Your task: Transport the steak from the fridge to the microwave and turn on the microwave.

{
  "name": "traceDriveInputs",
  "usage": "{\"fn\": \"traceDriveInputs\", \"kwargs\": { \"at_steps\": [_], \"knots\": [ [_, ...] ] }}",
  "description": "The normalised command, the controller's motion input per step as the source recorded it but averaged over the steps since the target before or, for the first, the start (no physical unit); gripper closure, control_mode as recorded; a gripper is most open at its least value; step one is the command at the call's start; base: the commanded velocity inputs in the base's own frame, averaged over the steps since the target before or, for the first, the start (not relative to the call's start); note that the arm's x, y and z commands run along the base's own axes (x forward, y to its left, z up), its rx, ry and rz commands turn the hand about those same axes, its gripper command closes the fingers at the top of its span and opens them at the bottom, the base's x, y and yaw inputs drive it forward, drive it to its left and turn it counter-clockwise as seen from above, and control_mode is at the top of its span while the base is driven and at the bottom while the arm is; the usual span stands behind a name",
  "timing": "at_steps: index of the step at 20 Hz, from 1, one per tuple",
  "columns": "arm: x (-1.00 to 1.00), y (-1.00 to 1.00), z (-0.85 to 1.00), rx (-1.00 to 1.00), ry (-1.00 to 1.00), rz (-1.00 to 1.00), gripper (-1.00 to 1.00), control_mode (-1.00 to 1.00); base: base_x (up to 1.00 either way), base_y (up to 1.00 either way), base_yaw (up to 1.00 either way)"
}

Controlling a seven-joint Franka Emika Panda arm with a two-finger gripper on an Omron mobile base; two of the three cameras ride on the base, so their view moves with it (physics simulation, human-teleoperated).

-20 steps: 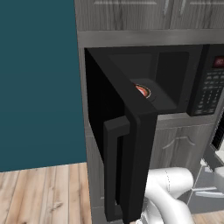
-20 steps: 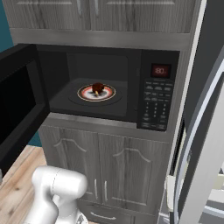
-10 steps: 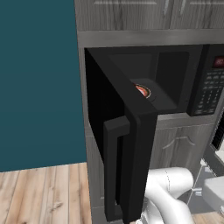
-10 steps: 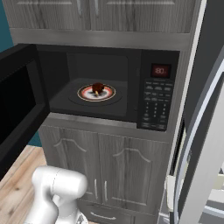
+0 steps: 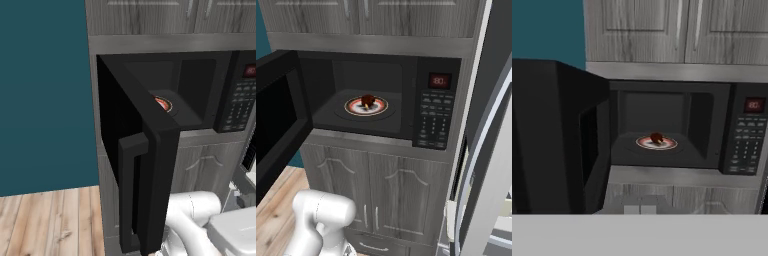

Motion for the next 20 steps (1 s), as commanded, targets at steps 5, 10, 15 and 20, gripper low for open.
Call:
{"fn": "traceDriveInputs", "kwargs": {
  "at_steps": [5,10,15,20],
  "knots": [
    [0.0,0.34,-0.06,-0.01,0.0,0.0,1.0,-1.0,0.0,0.0,0.0],
    [0.0,0.23,-0.05,0.0,0.0,-0.01,1.0,-1.0,0.0,0.0,0.0],
    [0.03,0.19,-0.05,0.0,0.0,-0.03,1.0,-1.0,0.0,0.0,0.0],
    [0.11,0.16,-0.08,0.0,0.0,-0.04,1.0,-1.0,0.0,0.0,0.0]
  ]
}}
